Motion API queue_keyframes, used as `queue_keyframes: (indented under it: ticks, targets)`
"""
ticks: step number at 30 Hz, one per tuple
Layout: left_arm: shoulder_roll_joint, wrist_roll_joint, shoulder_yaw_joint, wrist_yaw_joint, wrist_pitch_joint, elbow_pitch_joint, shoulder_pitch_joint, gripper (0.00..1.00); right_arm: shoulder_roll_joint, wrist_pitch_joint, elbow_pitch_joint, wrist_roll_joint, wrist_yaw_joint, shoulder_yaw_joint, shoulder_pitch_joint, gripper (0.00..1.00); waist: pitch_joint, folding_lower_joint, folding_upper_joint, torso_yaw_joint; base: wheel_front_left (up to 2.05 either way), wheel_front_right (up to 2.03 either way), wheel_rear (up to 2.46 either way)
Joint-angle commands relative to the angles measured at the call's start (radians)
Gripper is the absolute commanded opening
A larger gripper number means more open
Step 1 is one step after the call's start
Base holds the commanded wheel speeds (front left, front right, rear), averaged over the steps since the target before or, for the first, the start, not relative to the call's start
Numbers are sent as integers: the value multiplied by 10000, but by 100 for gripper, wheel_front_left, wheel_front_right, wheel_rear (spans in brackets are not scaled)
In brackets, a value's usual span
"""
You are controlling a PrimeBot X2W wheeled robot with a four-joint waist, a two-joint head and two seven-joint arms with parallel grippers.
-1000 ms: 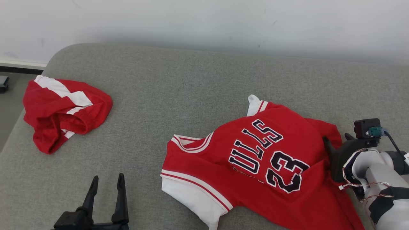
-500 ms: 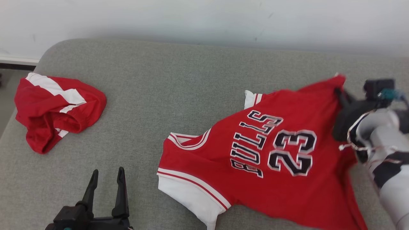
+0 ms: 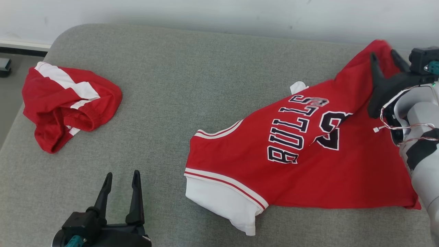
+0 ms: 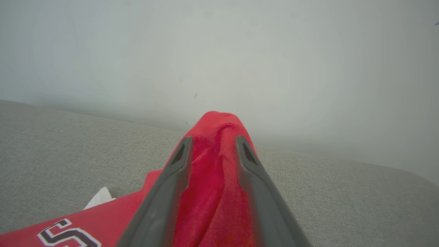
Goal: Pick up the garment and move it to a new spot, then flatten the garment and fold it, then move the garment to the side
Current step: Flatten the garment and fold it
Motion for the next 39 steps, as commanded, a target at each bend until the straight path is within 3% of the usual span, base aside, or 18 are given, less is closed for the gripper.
queue_keyframes:
  ticks: [1,10,20,33,39]
  targets:
    - [-4,-5,29,10,-33,55,-140,100,68,-183,81,-122,-23,17,-206,100,-24,-1,-2,-45,0,0,0]
    - [-6,216,443,-27,-33,97,197,100,21,-673,-609,-91,-23,-160,376,100,-560,-1,-2,-673,0,0,0]
    - [-7,581,903,-23,-33,-179,765,100,-184,-671,-5128,-147,-23,-1559,3690,100,-1157,-1,-2,-1532,0,0,0]
    - [-3,875,681,-165,-33,-33,1204,100,1207,-672,-8905,-761,-23,-3308,8601,100,-1523,-1,-2,-2045,0,0,0]
    - [2,1085,432,-236,-33,599,1282,100,1841,-671,-9487,-979,-23,-3357,9620,100,-1572,-1,-2,-2327,0,0,0]
